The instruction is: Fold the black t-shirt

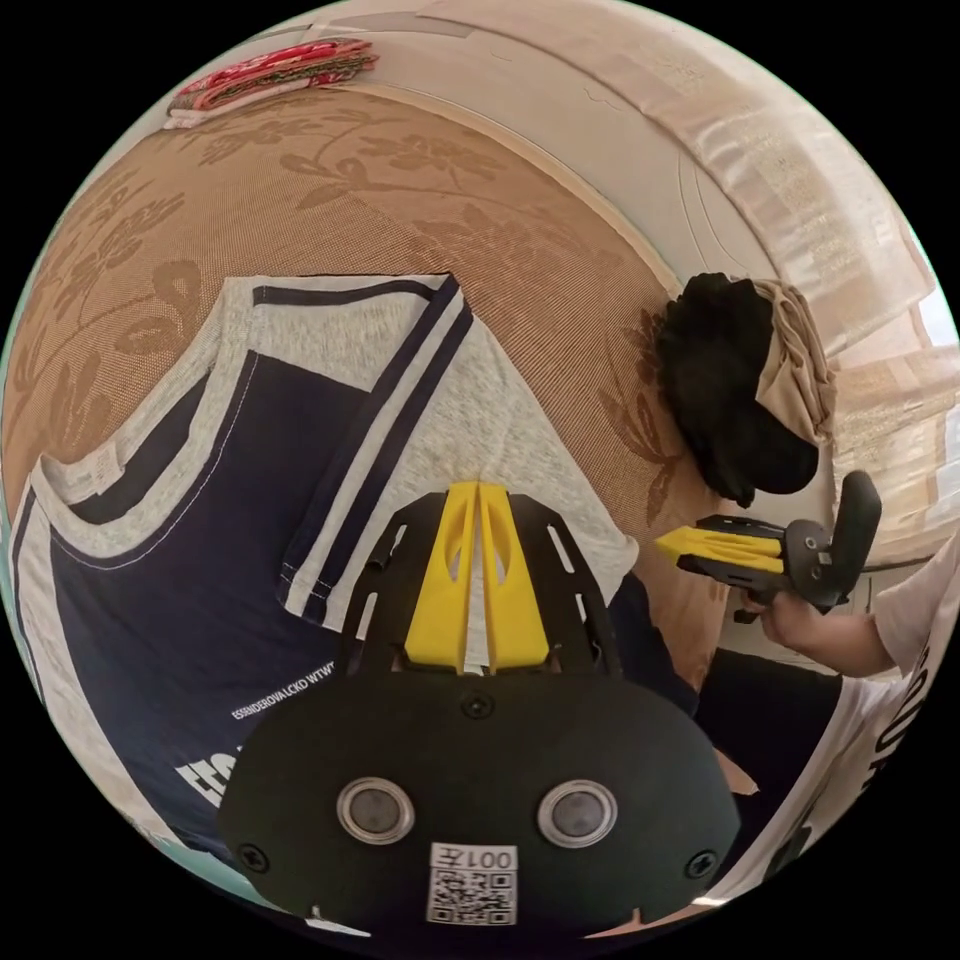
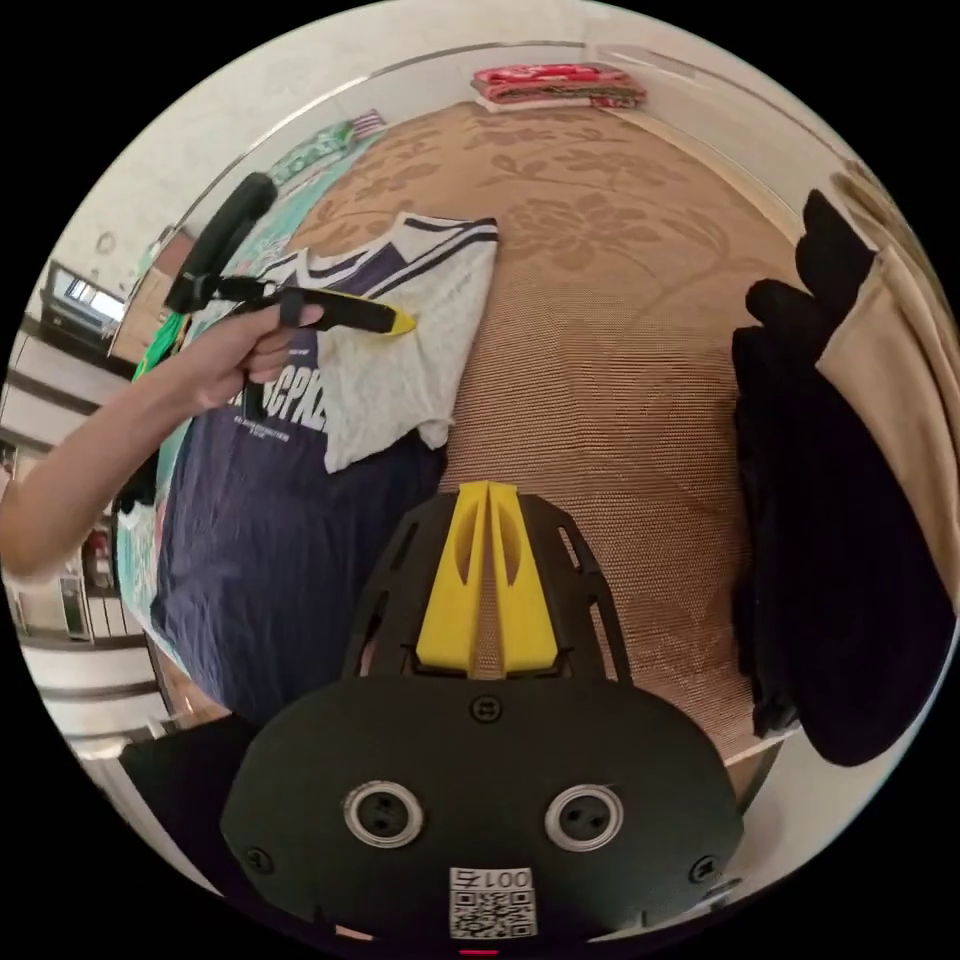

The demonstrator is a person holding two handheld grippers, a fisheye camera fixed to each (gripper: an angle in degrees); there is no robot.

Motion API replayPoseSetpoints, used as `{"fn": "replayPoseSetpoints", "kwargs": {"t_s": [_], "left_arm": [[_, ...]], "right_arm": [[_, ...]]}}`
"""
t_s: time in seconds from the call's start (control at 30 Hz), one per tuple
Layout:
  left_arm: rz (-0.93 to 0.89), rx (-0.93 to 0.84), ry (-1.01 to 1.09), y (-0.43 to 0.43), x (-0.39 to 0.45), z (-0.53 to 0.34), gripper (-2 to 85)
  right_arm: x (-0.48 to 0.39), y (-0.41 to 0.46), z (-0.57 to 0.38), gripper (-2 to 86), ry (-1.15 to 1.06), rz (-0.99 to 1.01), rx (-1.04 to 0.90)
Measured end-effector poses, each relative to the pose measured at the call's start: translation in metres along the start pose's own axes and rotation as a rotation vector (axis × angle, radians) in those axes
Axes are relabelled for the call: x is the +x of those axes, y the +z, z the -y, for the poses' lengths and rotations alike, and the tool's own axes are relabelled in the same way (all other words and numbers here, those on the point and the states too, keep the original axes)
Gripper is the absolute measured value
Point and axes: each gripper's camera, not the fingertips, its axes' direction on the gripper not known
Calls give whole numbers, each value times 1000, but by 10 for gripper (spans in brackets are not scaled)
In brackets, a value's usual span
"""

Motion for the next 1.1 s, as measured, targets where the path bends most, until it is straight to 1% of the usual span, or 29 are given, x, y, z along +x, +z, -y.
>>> {"fn": "replayPoseSetpoints", "kwargs": {"t_s": [0.1,0.23,0.3,0.37,0.43,0.47,0.53,0.57,0.63,0.67,0.73,0.8,0.87,0.93,1.0,1.07,1.1], "left_arm": [[11,28,-13,-19,7,-24,-10],[-12,101,-116,-52,17,-82,-9],[-16,81,-183,-59,19,-113,-9],[1,24,-268,-64,20,-146,-9],[68,1,-372,-87,25,-191,-9],[97,7,-398,-97,26,-202,-9],[255,46,-541,-141,18,-250,-8],[297,60,-580,-152,14,-262,-8],[435,141,-680,-196,-14,-308,-4],[457,168,-695,-206,-23,-319,-2],[507,263,-744,-242,-71,-355,25],[480,320,-799,-263,-114,-380,51],[387,392,-877,-276,-155,-405,74],[231,463,-956,-284,-193,-437,90],[173,486,-964,-286,-206,-456,87],[166,535,-945,-291,-207,-472,73],[136,566,-922,-292,-207,-482,61]], "right_arm": [[-25,-12,4,1,-168,22,18],[-71,-19,26,2,-418,-23,26],[-86,-11,34,2,-481,-15,-16],[-103,5,37,3,-551,-77,-136],[-114,-13,44,4,-597,-98,-112],[-122,-33,54,6,-630,-52,-79],[-132,-60,76,11,-683,34,-29],[-142,-74,94,16,-744,85,7],[-159,-86,128,25,-833,121,69],[-173,-85,155,33,-896,132,98],[-203,-76,201,49,-990,136,118],[-239,-59,250,66,-1056,143,140],[-299,-32,315,87,-1091,188,115],[-348,-12,356,102,-1084,235,105],[-395,9,391,116,-1077,293,94],[-457,42,428,126,-1072,313,16],[-471,51,436,127,-1072,312,-3]]}}
